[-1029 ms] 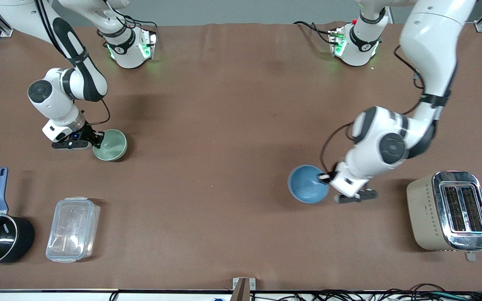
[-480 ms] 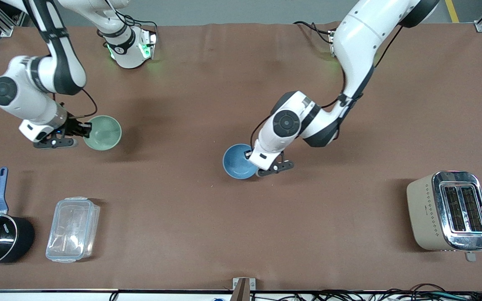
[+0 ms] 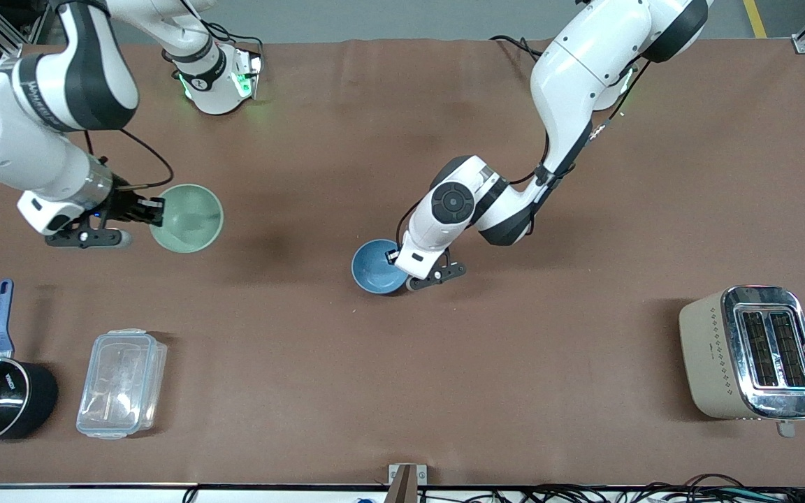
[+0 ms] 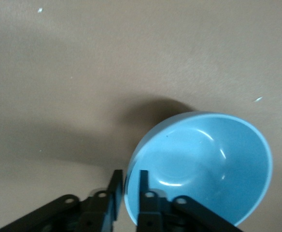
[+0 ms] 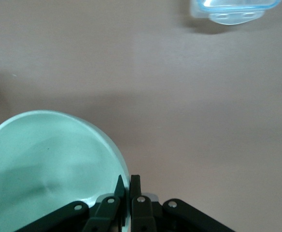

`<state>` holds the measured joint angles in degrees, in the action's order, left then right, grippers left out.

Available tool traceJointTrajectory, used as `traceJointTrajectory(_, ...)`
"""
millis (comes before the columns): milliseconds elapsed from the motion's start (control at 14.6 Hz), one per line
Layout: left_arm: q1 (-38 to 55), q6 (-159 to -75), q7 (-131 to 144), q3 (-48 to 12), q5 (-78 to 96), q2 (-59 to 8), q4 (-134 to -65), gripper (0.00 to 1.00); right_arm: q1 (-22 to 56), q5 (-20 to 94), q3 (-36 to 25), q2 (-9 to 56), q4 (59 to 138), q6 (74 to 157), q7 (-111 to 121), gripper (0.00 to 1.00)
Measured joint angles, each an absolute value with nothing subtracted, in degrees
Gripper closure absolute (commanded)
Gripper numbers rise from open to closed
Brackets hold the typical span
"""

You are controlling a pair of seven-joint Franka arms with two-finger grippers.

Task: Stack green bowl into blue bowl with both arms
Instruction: 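Slide the blue bowl with the left gripper toward the green bowl, then lift the green bowl with the right gripper while the left gripper withdraws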

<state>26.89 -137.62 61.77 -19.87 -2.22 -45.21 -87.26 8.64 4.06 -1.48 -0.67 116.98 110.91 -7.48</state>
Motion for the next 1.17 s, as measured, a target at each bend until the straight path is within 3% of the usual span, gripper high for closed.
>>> traceJointTrajectory(275,25.52,-136.45,61.8,-17.12,-5.43,-41.93,-84.07,0.0,10.63,6.41,5.62,4.62,111.57,112.05,-20.64,1.0)
traceJointTrajectory(549,19.79,-128.81,60.55,-13.75,-6.66,-32.12,-83.4,0.0,14.96,6.78,11.61,12.35,107.65,120.01,-31.61,1.0)
traceJointTrajectory(824,10.74,-120.54,51.17,-13.57,-8.39,-25.13,-83.63,0.0,20.87,6.67,12.24,19.83,105.86,128.03,-39.38,1.0)
traceJointTrajectory(1167,0.88,-112.74,29.35,-13.56,-8.47,-21.02,-83.93,0.0,23.8,2.64,12.24,26.41,102.77,132.16,-44.7,1.0)
